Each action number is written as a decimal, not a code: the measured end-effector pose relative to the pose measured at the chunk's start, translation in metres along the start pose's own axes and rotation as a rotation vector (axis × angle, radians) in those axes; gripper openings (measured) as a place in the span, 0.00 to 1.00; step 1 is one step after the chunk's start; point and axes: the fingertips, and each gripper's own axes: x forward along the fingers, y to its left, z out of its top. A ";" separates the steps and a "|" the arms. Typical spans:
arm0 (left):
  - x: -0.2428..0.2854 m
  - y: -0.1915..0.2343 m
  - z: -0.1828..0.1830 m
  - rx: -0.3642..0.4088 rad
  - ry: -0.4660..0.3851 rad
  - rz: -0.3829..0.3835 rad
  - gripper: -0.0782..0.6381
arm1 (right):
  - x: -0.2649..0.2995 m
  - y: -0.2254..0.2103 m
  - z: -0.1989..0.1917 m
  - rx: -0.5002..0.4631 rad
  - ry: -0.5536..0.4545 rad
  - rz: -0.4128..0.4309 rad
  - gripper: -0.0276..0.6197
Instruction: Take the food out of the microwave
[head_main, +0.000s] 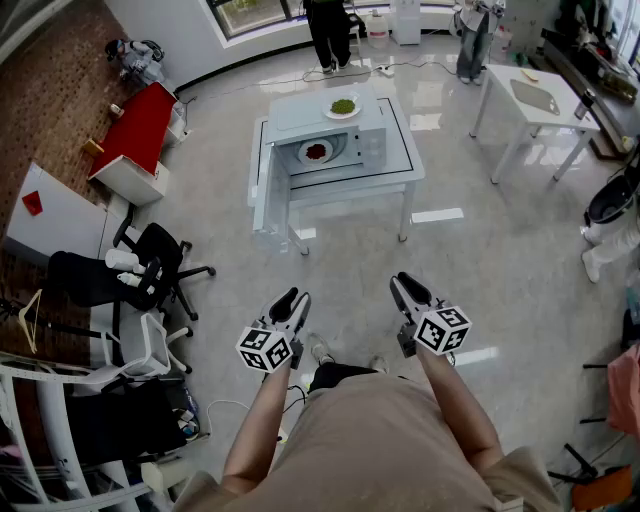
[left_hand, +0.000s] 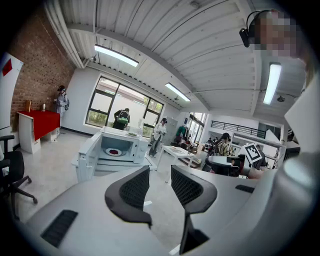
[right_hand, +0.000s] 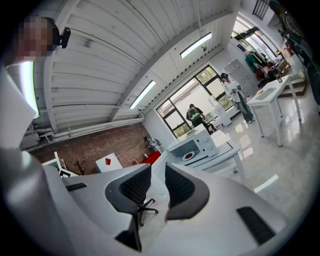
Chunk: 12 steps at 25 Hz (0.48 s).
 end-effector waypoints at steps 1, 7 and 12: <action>0.000 -0.001 0.000 0.000 -0.001 0.000 0.30 | 0.000 0.000 0.001 0.000 -0.001 0.002 0.18; 0.000 -0.006 -0.005 0.001 0.003 -0.004 0.30 | -0.004 0.001 0.003 0.007 -0.012 0.008 0.19; -0.003 -0.009 -0.005 0.004 -0.003 -0.003 0.30 | -0.010 0.002 0.002 0.024 -0.011 0.016 0.19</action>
